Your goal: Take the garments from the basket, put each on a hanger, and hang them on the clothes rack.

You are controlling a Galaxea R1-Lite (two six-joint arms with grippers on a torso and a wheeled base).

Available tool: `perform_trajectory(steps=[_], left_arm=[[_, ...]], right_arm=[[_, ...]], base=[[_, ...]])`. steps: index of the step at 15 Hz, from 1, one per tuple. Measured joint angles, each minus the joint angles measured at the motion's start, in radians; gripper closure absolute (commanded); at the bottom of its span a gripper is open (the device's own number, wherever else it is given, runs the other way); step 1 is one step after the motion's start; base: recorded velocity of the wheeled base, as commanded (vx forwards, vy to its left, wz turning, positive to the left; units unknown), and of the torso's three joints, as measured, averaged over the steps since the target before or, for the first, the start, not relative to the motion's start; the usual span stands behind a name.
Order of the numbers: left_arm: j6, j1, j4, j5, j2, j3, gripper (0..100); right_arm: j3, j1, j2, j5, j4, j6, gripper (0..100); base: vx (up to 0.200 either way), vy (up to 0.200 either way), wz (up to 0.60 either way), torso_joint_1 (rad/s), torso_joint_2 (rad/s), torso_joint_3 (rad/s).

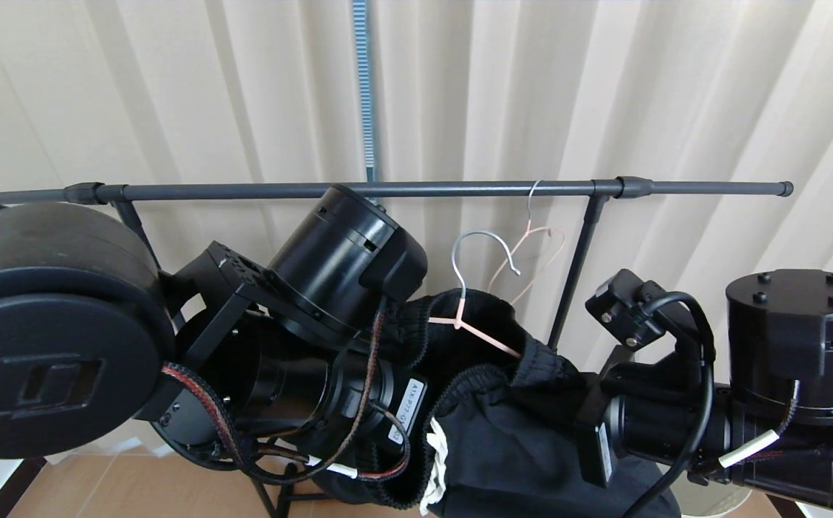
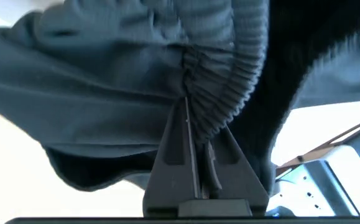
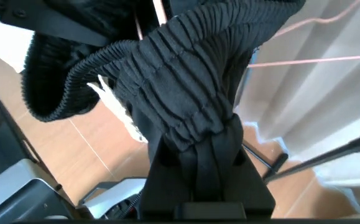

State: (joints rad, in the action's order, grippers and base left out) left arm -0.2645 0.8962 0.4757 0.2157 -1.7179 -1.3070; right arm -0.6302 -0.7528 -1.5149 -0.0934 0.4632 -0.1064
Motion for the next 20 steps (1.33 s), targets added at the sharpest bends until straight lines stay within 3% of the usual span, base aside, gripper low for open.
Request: perform_trajectory(steps=[1, 2, 8, 12, 15, 20], left_arm=[[-0.009, 0.001, -0.002, 0.0, -0.004, -0.007, 100], [-0.016, 0.006, -0.005, 0.001, -0.008, -0.011, 0], [-0.022, 0.02, -0.036, 0.027, -0.006, -0.002, 0], [-0.014, 0.021, -0.031, 0.026, 0.074, 0.069, 0], [-0.005, 0.018, -0.033, 0.026, 0.148, 0.138, 0], [0.108, -0.033, -0.046, 0.005, 0.275, 0.228, 0]], right_arm=[[0.016, 0.0, 0.002, -0.018, 0.029, 0.001, 100], [0.028, 0.0, 0.003, -0.023, 0.046, 0.001, 100], [0.061, 0.0, 0.008, -0.044, 0.082, 0.003, 100], [0.063, 0.008, 0.003, -0.047, 0.08, 0.007, 100], [0.07, 0.046, 0.001, -0.099, 0.08, 0.014, 100], [0.091, 0.1, 0.001, -0.201, 0.08, 0.079, 100]], base=[[0.0, 0.0, 0.0, 0.0, 0.0, 0.0], [0.0, 0.0, 0.0, 0.0, 0.0, 0.0], [0.0, 0.0, 0.0, 0.0, 0.0, 0.0], [0.0, 0.0, 0.0, 0.0, 0.0, 0.0], [0.0, 0.0, 0.0, 0.0, 0.0, 0.0], [0.0, 0.0, 0.0, 0.0, 0.0, 0.0]])
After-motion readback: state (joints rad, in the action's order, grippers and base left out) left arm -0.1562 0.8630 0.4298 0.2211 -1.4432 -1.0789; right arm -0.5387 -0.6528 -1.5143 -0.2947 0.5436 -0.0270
